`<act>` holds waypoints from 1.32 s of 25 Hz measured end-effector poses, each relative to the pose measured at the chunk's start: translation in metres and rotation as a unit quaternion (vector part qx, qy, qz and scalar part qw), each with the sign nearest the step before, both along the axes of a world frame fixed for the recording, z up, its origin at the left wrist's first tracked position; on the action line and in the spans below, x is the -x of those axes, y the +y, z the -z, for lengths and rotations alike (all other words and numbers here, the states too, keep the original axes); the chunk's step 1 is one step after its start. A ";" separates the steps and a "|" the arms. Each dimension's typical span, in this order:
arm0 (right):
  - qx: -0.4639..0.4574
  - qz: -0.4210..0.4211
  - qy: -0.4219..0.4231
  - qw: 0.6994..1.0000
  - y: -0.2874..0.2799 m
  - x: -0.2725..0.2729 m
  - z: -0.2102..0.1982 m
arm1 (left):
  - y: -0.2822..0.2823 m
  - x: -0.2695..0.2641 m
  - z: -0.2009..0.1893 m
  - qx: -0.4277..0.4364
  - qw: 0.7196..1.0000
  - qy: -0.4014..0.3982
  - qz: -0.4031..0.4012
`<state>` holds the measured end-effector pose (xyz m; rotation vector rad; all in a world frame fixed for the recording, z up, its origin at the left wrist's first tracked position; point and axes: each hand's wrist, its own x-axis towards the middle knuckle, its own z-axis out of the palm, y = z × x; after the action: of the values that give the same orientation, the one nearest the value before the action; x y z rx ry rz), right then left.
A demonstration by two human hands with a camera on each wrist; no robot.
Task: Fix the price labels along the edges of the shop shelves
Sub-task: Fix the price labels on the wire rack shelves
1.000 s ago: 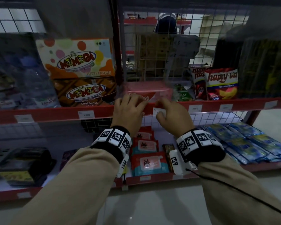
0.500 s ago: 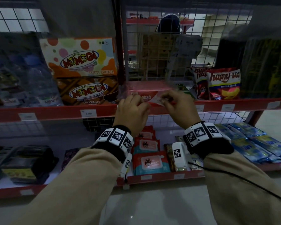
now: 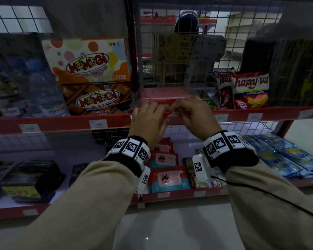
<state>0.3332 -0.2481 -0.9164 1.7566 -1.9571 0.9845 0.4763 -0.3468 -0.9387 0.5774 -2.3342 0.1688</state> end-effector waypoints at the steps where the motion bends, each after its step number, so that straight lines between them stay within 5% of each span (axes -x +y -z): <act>1: -0.019 -0.005 0.001 1.000 0.001 0.000 0.000 | -0.001 0.000 -0.001 0.000 1.000 -0.003 -0.003; 21: -0.162 0.045 0.040 0.985 0.009 0.011 -0.005 | -0.006 0.004 -0.002 0.001 1.000 -0.031 0.000; 33: -0.073 0.167 0.081 0.980 0.046 0.037 0.007 | 0.028 0.030 -0.008 0.075 0.995 -0.064 -0.031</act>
<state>0.2957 -0.2020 -0.9231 1.4571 -2.1671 0.5820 0.4459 -0.3188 -0.9312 0.5796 -2.4021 0.4184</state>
